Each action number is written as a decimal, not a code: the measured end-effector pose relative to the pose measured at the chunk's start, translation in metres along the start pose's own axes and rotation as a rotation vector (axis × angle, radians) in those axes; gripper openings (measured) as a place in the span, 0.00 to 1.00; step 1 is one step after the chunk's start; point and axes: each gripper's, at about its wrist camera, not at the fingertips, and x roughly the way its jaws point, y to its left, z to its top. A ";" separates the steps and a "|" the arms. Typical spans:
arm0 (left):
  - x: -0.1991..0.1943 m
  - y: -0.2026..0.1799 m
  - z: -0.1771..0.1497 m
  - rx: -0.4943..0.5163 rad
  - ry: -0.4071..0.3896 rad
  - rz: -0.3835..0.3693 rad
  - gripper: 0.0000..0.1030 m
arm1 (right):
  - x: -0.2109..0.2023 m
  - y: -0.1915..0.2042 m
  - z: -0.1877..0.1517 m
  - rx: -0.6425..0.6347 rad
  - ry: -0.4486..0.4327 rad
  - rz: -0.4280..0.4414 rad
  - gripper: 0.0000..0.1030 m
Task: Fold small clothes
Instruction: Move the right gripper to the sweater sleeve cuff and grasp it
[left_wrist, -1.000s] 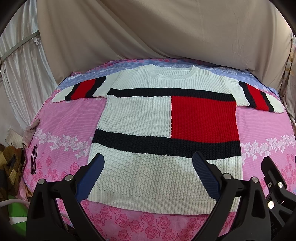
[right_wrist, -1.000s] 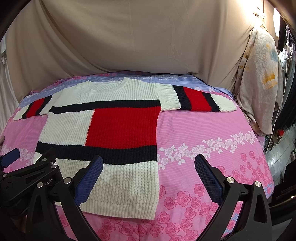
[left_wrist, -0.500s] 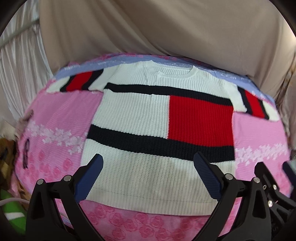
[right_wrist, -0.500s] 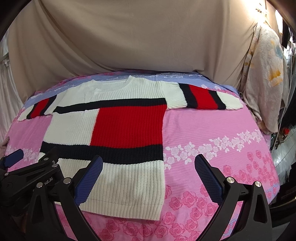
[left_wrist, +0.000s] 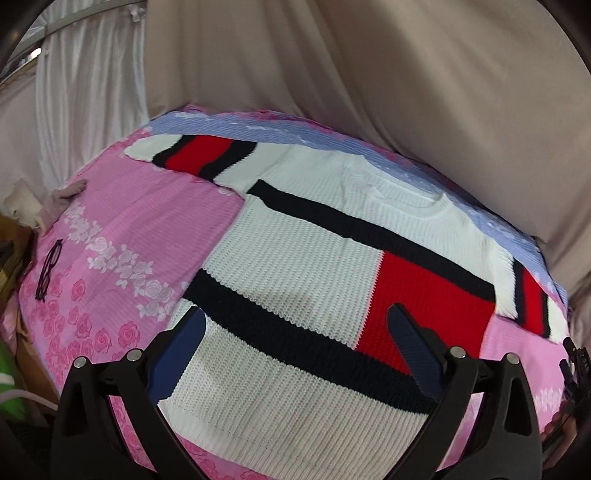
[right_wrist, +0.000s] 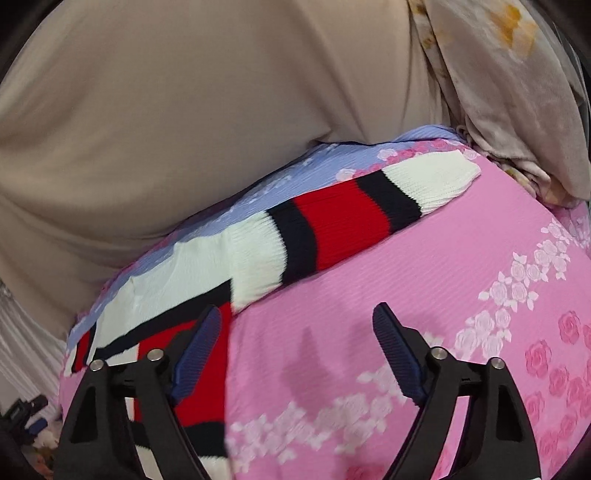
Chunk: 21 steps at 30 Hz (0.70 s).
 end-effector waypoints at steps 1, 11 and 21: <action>0.004 -0.002 -0.001 -0.003 -0.003 0.014 0.93 | 0.015 -0.013 0.012 0.009 0.007 -0.002 0.63; 0.052 -0.036 -0.004 0.154 0.053 0.060 0.94 | 0.117 -0.082 0.060 0.145 0.016 -0.096 0.60; 0.065 -0.021 0.014 0.160 0.060 0.049 0.94 | 0.101 0.018 0.087 0.027 -0.129 0.160 0.02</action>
